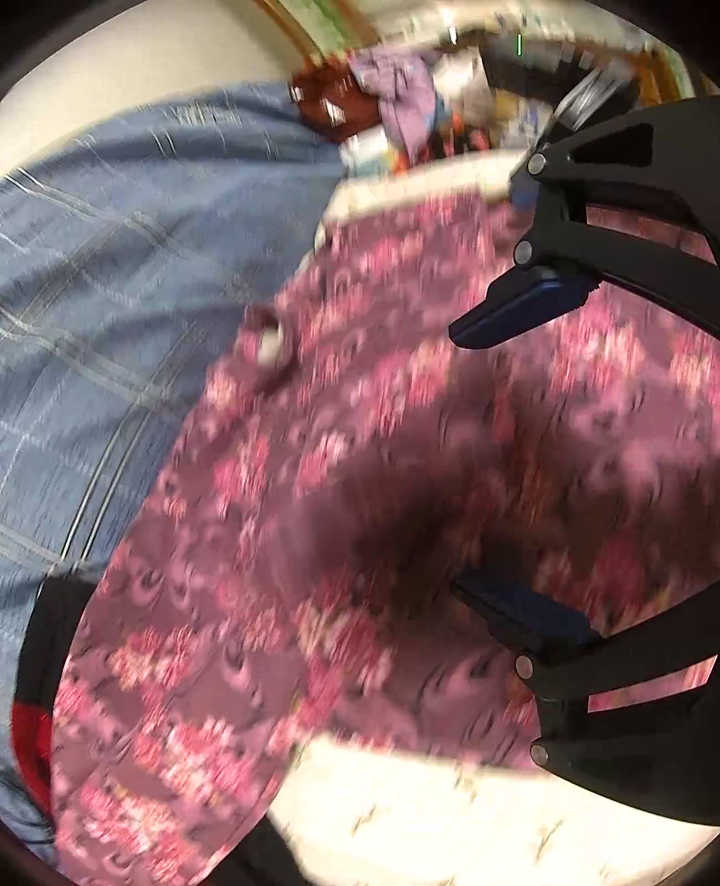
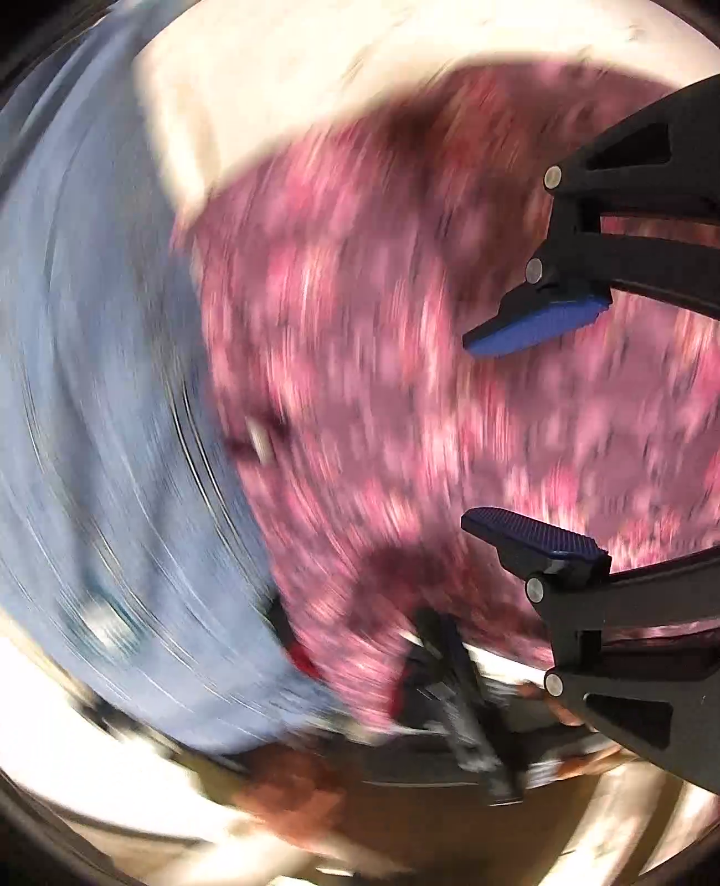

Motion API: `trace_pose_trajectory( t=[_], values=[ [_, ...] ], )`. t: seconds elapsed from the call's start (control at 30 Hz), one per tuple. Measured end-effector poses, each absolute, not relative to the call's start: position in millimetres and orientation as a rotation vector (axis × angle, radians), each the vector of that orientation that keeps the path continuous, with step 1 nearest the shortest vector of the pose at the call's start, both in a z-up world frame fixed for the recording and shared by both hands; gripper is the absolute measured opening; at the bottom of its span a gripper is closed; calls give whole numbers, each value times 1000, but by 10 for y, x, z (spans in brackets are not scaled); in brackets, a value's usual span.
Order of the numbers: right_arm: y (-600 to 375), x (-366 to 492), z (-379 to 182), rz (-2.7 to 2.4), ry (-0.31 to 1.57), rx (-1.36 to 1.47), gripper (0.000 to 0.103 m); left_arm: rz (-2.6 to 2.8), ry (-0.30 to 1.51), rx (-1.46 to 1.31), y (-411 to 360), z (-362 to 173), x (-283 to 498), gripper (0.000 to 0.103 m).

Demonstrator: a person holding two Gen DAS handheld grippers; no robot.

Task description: Fold small clothes

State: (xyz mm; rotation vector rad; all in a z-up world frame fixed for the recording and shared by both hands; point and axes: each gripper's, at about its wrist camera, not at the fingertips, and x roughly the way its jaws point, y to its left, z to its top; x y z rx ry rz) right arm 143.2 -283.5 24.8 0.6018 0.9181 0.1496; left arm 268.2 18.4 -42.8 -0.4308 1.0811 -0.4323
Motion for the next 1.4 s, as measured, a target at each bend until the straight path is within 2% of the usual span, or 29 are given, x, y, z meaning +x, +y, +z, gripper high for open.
trace_pose_trajectory(
  t=[0.13, 0.2, 0.27, 0.3, 0.33, 0.37, 0.43, 0.5, 0.57, 0.7, 0.77, 0.8, 0.83, 0.87, 0.9, 0.93, 0.97, 1.0, 1.03, 1.07, 1.17, 1.27, 1.3, 1.33, 1.37, 1.4],
  values=[
    [-3448, 1331, -97, 84, 845, 900, 60, -431, 1048, -458, 114, -380, 2711, 86],
    [-3567, 1378, -198, 96, 801, 997, 60, -374, 1094, -444, 57, -480, 2815, 86],
    [-3683, 1443, -286, 81, 733, 1088, 58, -315, 1141, -446, 32, -603, 2941, 81],
    [-3720, 1468, -322, 80, 700, 1132, 58, -280, 1139, -442, 33, -612, 2990, 60],
    [-3776, 1511, -346, 81, 665, 1181, 56, -235, 1144, -402, 18, -569, 3073, 18],
    [-3808, 1566, -356, 79, 667, 1199, 44, -228, 1165, -385, 10, -542, 3144, 6],
    [-3854, 1692, -255, 109, 672, 1193, 5, -231, 1154, -447, 115, -402, 3183, 8],
    [-3913, 1616, 53, 126, 549, 1117, 4, -235, 1096, -476, 232, -250, 3113, 8],
    [-3916, 1542, 200, 130, 523, 1049, 3, -242, 1071, -503, 315, -205, 3027, 9],
    [-3786, 1522, -202, 90, 721, 999, 4, -163, 1207, -437, 344, -663, 2950, 9],
    [-3757, 1450, -417, 105, 804, 1018, 2, -217, 1185, -496, 477, -723, 2801, 11],
    [-3762, 1358, -387, 118, 794, 1015, 3, -232, 1182, -514, 531, -685, 2745, 13],
    [-3765, 1299, -337, 123, 795, 997, 12, -243, 1161, -534, 611, -607, 2675, 20],
    [-3769, 1232, -248, 131, 797, 964, 13, -246, 1127, -530, 668, -511, 2626, 25],
    [-3779, 1187, -153, 151, 783, 941, 13, -245, 1089, -514, 726, -421, 2586, 44],
    [-3819, 1141, -4, 169, 745, 912, 14, -234, 1053, -495, 774, -325, 2578, 69],
    [-3867, 1144, 115, 168, 708, 886, 22, -228, 1040, -491, 816, -295, 2601, 79],
    [-3906, 1177, 217, 164, 673, 861, 31, -229, 1031, -492, 828, -291, 2635, 85],
    [-3958, 1283, 303, 151, 650, 834, 50, -237, 1038, -494, 809, -308, 2704, 85],
    [-4011, 1414, 346, 114, 642, 812, 55, -247, 1064, -496, 777, -356, 2775, 85],
    [-4093, 1957, 229, 79, 695, 799, 55, -269, 1174, -505, 580, -601, 2967, 85],
    [-4062, 2458, -39, 81, 784, 812, 55, -221, 1143, -415, 420, -602, 2990, 82],
    [-4043, 2591, -117, 89, 813, 818, 55, -225, 1125, -395, 381, -545, 3008, 65],
    [-4018, 2738, -209, 89, 843, 817, 54, -239, 1116, -387, 346, -504, 3032, 30],
    [-3989, 2838, -244, 98, 863, 808, 43, -263, 1120, -383, 323, -458, 3084, 14],
    [-3948, 2934, -224, 118, 878, 771, 24, -269, 1117, -375, 320, -414, 3127, 1]
  ],
)
